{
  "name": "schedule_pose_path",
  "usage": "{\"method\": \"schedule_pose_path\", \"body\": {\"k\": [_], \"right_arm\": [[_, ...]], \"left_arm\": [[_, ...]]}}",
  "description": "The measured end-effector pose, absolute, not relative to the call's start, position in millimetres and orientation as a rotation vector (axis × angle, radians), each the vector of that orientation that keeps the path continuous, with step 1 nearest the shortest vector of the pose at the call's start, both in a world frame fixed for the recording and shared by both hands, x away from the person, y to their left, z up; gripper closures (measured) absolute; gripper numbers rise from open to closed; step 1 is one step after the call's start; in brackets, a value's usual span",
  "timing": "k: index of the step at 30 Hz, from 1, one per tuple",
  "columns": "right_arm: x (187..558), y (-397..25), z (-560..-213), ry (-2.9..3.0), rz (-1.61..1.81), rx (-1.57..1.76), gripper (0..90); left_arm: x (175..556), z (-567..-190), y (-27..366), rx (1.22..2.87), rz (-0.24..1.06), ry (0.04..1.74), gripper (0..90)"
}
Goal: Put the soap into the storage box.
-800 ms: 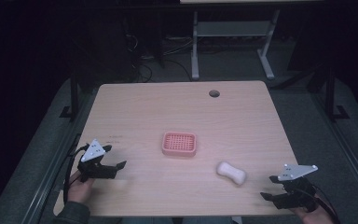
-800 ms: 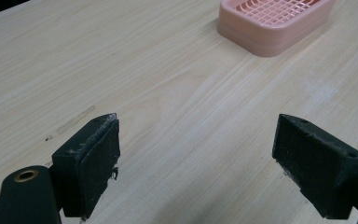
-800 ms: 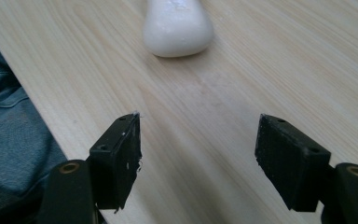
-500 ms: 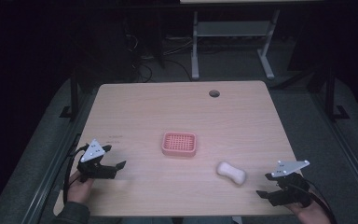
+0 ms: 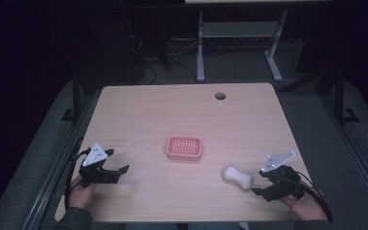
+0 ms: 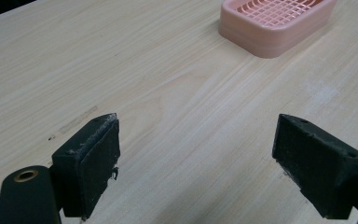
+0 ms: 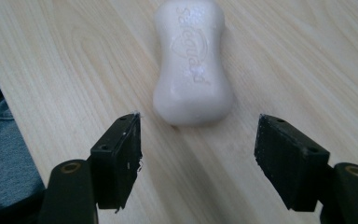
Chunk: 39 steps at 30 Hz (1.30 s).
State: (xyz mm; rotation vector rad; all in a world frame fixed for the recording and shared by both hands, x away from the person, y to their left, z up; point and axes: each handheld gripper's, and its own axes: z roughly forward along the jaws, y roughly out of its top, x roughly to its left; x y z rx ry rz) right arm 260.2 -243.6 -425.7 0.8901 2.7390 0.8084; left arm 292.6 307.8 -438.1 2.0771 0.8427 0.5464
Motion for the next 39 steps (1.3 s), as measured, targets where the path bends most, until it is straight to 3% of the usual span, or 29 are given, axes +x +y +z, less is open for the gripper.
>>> {"method": "schedule_pose_path", "body": {"k": [28, 39], "right_arm": [[294.2, -196.4, -429.1, 2.804, 0.74, 0.759, 31.7], [303.0, -185.9, -438.3, 2.83, 0.696, 0.75, 35.9]], "left_arm": [[292.8, -436.4, 310.3, 2.075, 0.557, 0.839, 14.4], [292.8, -436.3, 310.3, 2.074, 0.559, 0.836, 14.4]]}}
